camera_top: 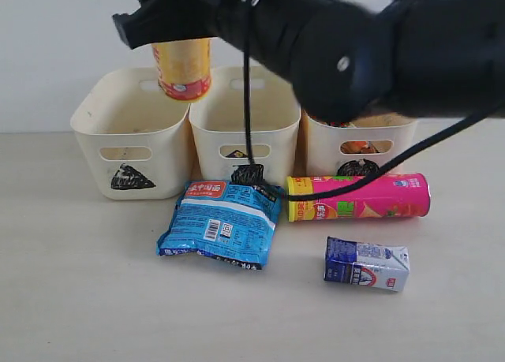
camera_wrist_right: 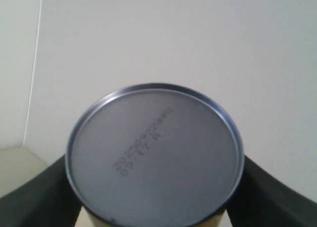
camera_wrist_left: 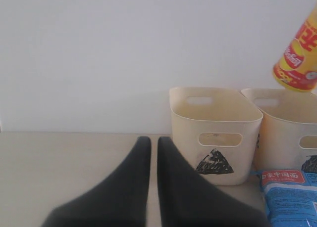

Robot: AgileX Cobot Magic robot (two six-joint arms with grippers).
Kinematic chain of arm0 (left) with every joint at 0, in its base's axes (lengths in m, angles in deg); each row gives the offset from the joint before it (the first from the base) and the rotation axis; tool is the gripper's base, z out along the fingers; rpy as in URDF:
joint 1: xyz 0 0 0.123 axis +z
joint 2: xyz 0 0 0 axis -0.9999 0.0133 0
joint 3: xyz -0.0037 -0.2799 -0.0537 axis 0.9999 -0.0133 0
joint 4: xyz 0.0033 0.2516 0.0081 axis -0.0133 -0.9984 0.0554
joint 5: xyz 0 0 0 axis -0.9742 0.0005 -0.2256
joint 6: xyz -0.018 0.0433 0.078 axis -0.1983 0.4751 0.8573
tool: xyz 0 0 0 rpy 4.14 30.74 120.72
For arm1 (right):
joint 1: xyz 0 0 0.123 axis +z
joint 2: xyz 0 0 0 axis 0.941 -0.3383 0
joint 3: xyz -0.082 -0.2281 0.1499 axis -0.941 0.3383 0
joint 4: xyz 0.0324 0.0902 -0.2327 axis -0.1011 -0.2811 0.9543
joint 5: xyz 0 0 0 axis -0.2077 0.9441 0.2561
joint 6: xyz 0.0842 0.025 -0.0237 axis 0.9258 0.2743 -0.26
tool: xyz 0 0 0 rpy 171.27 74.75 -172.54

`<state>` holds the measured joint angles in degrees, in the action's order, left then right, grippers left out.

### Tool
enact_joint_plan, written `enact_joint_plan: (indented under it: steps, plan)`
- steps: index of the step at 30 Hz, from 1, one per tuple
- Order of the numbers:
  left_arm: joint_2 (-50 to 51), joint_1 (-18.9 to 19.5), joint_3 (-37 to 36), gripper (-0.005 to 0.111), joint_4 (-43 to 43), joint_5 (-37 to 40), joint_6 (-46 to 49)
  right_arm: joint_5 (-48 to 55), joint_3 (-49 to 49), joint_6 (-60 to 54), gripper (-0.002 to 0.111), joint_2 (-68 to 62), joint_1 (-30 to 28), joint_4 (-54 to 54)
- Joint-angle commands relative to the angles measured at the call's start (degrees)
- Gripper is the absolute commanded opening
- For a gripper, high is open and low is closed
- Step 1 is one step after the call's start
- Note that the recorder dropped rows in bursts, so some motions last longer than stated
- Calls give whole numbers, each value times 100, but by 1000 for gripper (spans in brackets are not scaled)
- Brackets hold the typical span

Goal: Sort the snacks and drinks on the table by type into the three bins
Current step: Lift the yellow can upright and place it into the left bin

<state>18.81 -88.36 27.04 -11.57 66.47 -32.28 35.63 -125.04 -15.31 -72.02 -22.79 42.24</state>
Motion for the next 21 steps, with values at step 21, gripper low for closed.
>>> enact_joint_plan:
  steps: [21]
  plan:
    - [-17, 21, -23, 4, 68, -52, -12, -973, -2828, 141, 0, -3532, -125, 794]
